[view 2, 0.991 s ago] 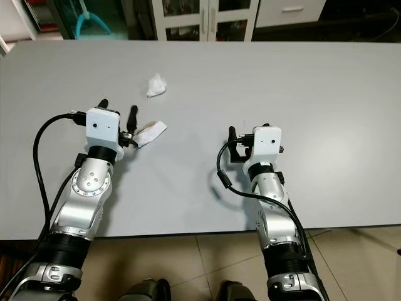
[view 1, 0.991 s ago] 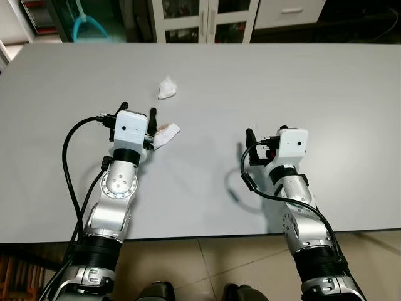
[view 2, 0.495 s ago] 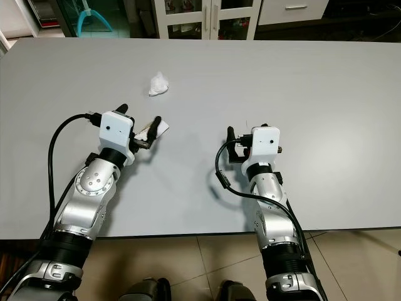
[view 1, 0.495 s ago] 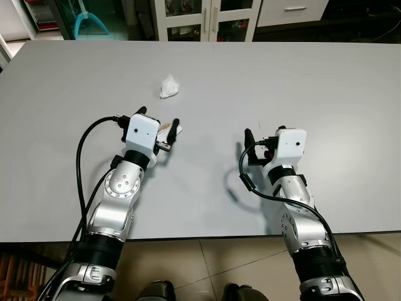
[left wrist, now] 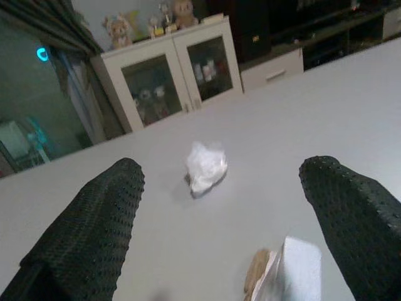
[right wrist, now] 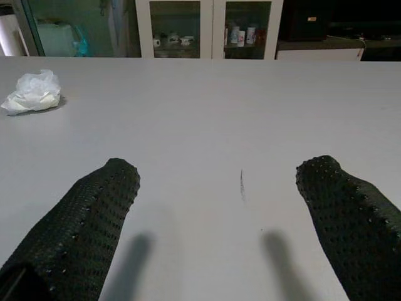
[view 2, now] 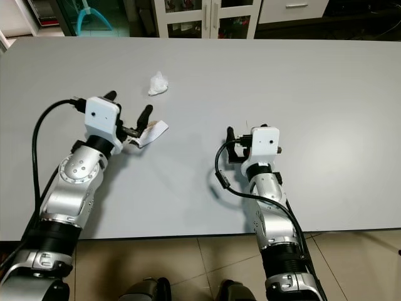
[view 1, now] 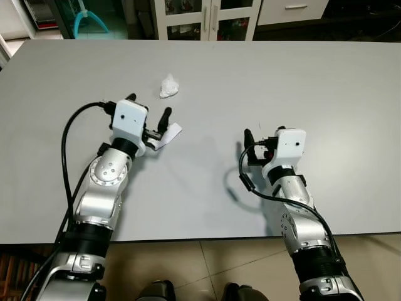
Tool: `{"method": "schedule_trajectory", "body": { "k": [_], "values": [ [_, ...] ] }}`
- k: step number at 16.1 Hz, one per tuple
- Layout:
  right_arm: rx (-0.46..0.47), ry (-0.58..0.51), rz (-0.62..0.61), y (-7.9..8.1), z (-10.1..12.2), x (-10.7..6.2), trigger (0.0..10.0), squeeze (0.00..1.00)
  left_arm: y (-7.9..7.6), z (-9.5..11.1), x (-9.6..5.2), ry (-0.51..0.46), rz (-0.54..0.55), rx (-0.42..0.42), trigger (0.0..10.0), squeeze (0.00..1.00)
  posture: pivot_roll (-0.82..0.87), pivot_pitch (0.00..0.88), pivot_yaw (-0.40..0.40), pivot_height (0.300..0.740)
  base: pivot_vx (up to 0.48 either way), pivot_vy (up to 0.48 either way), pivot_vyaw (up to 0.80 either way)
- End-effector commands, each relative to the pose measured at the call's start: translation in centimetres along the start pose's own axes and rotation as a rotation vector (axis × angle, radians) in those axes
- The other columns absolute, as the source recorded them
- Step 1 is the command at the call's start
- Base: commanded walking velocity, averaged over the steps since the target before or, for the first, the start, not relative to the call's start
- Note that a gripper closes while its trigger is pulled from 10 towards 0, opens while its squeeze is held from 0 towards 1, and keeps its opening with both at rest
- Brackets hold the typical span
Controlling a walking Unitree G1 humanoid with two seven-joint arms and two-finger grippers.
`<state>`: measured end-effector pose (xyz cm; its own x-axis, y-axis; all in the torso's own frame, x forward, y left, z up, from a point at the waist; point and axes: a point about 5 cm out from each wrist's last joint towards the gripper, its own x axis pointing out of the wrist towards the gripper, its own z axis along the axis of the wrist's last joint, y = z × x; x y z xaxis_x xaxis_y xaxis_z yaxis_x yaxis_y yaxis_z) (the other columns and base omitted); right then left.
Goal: Picking trash to rubbish bin
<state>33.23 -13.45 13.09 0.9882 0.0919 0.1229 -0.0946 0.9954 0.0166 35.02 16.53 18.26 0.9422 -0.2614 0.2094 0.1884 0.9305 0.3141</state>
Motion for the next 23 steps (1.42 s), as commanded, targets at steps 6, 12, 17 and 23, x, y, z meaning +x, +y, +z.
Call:
{"method": "schedule_trajectory", "body": {
  "k": [6,12,17,23],
  "values": [
    [0.002,0.025,0.001,0.0,-0.5,-0.1,10.0,0.0,0.6,-2.0,0.4,0.084,-0.066,-0.086,10.0,0.0,0.02,0.162,0.003,0.74,0.0,0.0,0.0],
    [0.007,0.02,0.006,0.2,-0.4,-0.1,10.0,0.0,0.4,-2.8,1.3,0.141,-0.217,-0.038,10.0,0.0,0.01,0.158,0.006,0.74,0.0,0.0,0.0],
    [0.009,0.018,0.008,0.3,-0.4,0.0,10.0,0.0,0.0,-3.0,1.7,0.172,-0.294,0.049,10.0,0.0,0.0,0.156,0.01,0.74,0.0,0.0,0.0],
    [0.012,0.018,0.011,0.5,-0.4,0.0,10.0,0.0,-0.6,-3.4,1.8,0.199,-0.319,0.128,10.0,0.0,0.0,0.147,0.015,0.74,0.0,0.0,0.0]
  ]
}}
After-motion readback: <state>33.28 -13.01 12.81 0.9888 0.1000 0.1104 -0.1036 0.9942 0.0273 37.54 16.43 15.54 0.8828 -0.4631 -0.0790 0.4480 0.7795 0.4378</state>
